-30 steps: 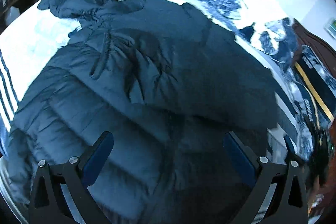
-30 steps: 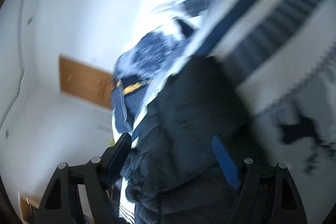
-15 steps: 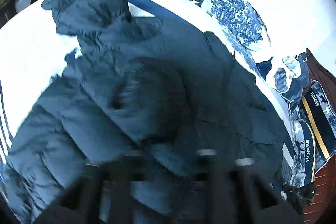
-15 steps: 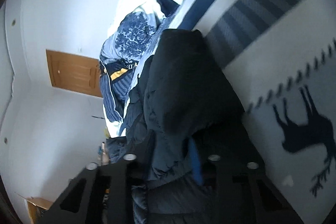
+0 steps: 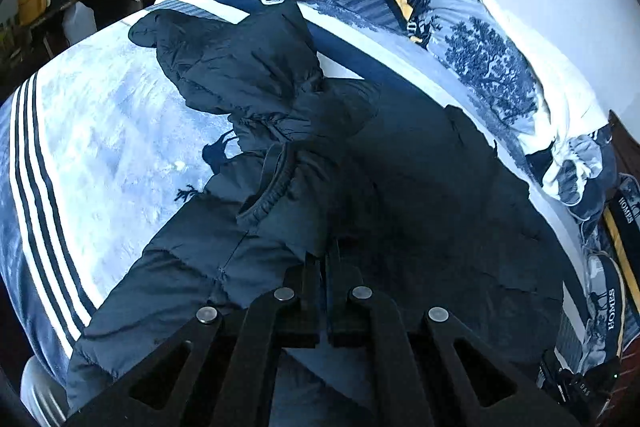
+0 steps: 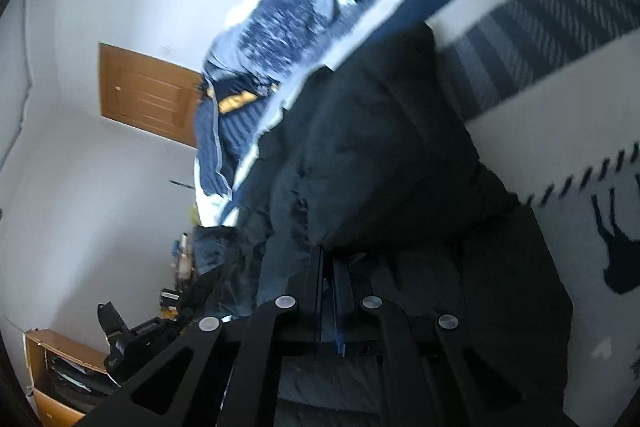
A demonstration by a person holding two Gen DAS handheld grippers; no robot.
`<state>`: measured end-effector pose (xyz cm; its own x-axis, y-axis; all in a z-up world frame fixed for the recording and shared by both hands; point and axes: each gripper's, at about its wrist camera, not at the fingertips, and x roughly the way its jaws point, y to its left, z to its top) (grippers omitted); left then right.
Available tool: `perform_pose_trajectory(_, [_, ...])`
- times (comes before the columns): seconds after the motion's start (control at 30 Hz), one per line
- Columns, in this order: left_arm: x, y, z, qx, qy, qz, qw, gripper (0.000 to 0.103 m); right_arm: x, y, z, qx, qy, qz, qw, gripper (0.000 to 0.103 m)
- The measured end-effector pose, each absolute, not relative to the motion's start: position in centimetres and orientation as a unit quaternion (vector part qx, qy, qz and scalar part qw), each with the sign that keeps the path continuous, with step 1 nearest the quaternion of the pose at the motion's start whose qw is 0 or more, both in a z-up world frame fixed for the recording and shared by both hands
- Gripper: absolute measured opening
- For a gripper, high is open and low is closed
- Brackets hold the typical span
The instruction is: Fold large clothes
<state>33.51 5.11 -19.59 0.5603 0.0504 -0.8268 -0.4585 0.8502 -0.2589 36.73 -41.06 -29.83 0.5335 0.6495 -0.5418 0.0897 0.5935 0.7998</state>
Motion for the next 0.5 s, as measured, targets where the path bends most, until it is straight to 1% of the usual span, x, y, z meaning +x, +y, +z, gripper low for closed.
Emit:
perform_pose_trajectory(0.1, [33.7,5.3,-19.4,-0.222,0.442,0.155,0.855,0.0,36.8,-41.6,-29.7,0.423,0.438,0.179,0.773,0.006])
perform_pose_trajectory(0.2, [33.7,5.2,-20.2,-0.219,0.462,0.155,0.845,0.003,36.8,-42.4,-30.2,0.439,0.435,0.174,0.767,0.006])
perform_pose_trajectory(0.23, [33.5,5.0,-20.4,-0.223,0.467,0.148,0.843,0.007,36.8,-42.7,-30.5,0.45,0.436,0.17,0.76,0.006])
perform_pose_trajectory(0.3, [32.9,4.3,-20.8,-0.22,0.476,0.138,0.84,0.024,36.8,-43.2,-31.0,0.468,0.436,0.168,0.75,0.006])
perform_pose_trajectory(0.33, [32.6,3.8,-21.2,-0.21,0.48,0.138,0.84,0.042,36.7,-43.4,-31.1,0.472,0.435,0.167,0.748,0.006])
perform_pose_trajectory(0.37, [32.5,3.5,-21.3,-0.203,0.481,0.14,0.841,0.051,36.7,-43.5,-31.2,0.474,0.436,0.165,0.747,0.006])
perform_pose_trajectory(0.5, [32.7,2.7,-22.0,-0.193,0.494,0.131,0.838,0.052,37.0,-43.6,-31.7,0.478,0.443,0.158,0.742,0.006])
